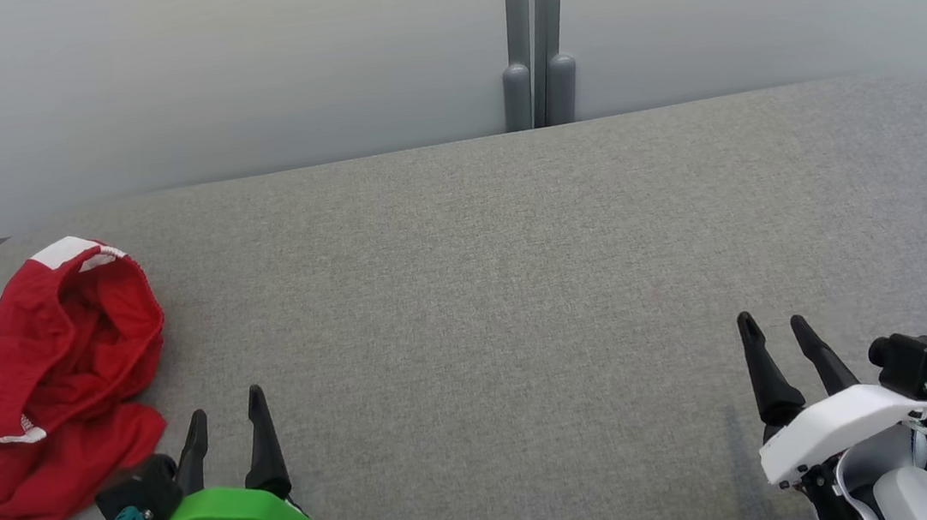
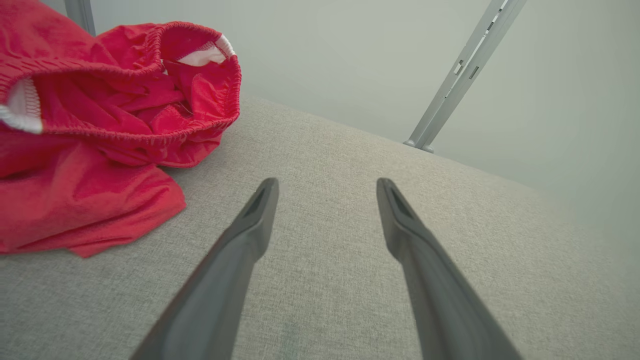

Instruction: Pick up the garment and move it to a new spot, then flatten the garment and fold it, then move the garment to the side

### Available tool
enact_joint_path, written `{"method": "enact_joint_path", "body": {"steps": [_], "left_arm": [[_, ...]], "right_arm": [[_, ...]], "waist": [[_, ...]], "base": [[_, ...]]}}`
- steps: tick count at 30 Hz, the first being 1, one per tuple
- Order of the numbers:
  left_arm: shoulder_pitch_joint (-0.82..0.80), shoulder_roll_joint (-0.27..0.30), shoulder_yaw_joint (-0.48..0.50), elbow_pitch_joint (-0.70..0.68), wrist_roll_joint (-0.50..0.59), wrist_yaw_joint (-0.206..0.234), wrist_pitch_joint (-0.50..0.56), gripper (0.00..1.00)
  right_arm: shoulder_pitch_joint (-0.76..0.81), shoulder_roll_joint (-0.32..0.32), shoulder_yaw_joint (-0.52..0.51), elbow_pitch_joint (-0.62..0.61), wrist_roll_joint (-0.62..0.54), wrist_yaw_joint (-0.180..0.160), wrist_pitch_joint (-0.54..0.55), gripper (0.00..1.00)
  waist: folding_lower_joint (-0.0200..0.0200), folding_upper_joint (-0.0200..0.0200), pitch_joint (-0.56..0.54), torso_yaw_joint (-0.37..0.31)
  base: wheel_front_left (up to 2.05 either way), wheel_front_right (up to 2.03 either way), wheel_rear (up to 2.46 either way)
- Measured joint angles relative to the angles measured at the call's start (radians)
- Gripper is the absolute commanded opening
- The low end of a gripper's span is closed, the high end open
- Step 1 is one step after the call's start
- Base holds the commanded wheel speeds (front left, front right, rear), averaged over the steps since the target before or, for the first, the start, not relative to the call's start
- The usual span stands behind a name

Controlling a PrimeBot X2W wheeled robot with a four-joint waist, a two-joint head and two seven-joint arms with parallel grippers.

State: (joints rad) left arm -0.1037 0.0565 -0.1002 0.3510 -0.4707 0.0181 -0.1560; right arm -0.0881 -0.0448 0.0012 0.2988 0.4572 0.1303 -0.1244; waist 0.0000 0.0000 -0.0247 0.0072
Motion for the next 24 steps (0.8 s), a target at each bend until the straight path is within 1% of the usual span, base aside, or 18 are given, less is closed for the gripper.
{"method": "enact_joint_path", "body": {"steps": [6,14,20,24], "left_arm": [[-0.025,0.002,-0.008,0.040,0.048,0.012,-0.014,1.00],[-0.042,0.008,-0.014,0.067,0.100,0.028,-0.030,1.00],[-0.056,0.015,-0.022,0.080,0.134,0.032,-0.032,1.00],[-0.063,0.017,-0.022,0.085,0.142,0.024,-0.030,1.00]], "right_arm": [[-0.001,0.000,0.006,-0.034,-0.098,0.000,0.049,1.00],[-0.004,-0.001,-0.005,-0.085,-0.216,0.000,0.068,1.00],[-0.004,-0.001,-0.009,-0.096,-0.258,0.000,0.073,1.00],[-0.004,-0.002,-0.004,-0.096,-0.277,0.000,0.073,1.00]], "waist": [[0.0000,0.0000,-0.001,-0.002],[0.0000,0.0000,-0.003,-0.004],[0.0000,0.0000,-0.004,-0.006],[0.0000,0.0000,-0.004,-0.008]], "base": [[0.00,0.00,0.00],[0.00,0.00,0.00],[0.00,0.00,0.00],[0.00,0.00,0.00]]}}
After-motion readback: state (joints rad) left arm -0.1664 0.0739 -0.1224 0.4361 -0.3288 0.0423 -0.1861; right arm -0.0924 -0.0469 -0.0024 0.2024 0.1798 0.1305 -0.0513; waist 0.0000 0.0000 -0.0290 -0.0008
